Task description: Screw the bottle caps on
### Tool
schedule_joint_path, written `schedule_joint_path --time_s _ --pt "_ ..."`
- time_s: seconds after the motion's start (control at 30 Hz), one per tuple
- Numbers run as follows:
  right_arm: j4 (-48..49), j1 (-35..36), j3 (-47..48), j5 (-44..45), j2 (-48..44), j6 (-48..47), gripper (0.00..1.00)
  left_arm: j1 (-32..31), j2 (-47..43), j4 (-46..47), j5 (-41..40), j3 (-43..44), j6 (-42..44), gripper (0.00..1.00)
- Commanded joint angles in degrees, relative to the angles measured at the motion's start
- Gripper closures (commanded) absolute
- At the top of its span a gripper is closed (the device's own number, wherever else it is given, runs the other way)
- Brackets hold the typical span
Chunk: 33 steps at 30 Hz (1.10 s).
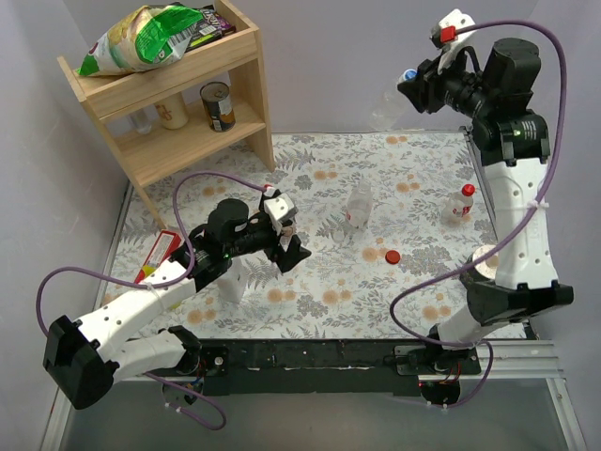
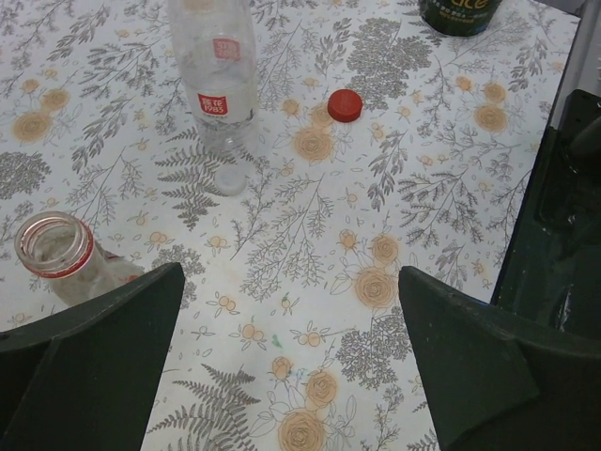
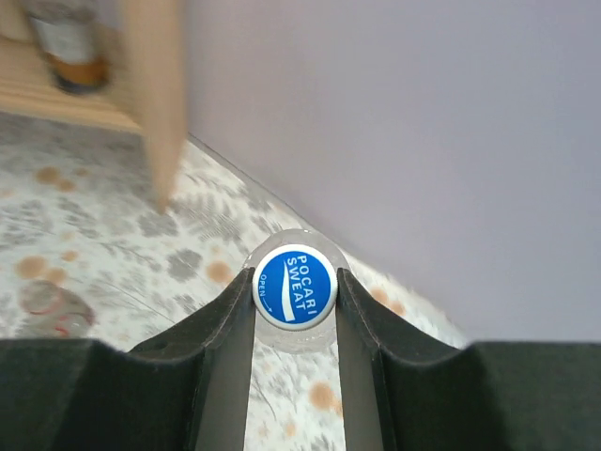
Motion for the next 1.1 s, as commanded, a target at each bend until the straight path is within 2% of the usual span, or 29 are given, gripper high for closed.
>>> schedule_joint_path --time_s 0.0,0.03,0.13,0.27,0.57,0.6,0.73,0.9,1.07 --pt "-8.81 -7.70 1.95 9.21 6.25 -1.70 0.99 0.30 -1.84 1.22 4.44 -1.49 0.01 0.02" --pt "-9.95 -11.37 1.69 7.29 7.21 -1.35 0.99 0.30 -2.02 1.31 4.62 -1.76 0.10 0.02" --pt "-14.00 -15.78 0.55 4.47 10.38 -3.27 0.99 0.30 -3.07 1.40 4.71 -2.73 0.45 0.02" --pt "-10.51 -20.02 -10.06 -0.29 10.48 -4.94 0.99 0.30 -4.13 1.22 5.15 -3.60 1.16 0.02" --pt "-3.73 -20.02 -24.32 -3.71 5.56 -11.54 0.99 0.56 -4.83 2.54 5.50 -5.54 1.33 0.02" --pt "-2.77 -20.02 -28.16 -5.11 4.60 -12.41 0.99 0.56 -4.66 2.54 5.42 -5.45 1.25 0.02" --pt "6.02 -19.50 -38.28 -7.41 -1.47 -13.04 0.99 0.65 -4.04 2.19 5.85 -5.19 1.25 0.02" --pt "4.18 -19.23 -39.18 -7.50 -1.56 -12.33 0.99 0.65 -3.25 2.19 6.47 -4.66 1.25 0.02" --pt "9.27 -19.23 -43.84 -6.44 -4.90 -12.60 0.99 0.65 -2.46 2.63 6.91 -4.48 1.07 0.02"
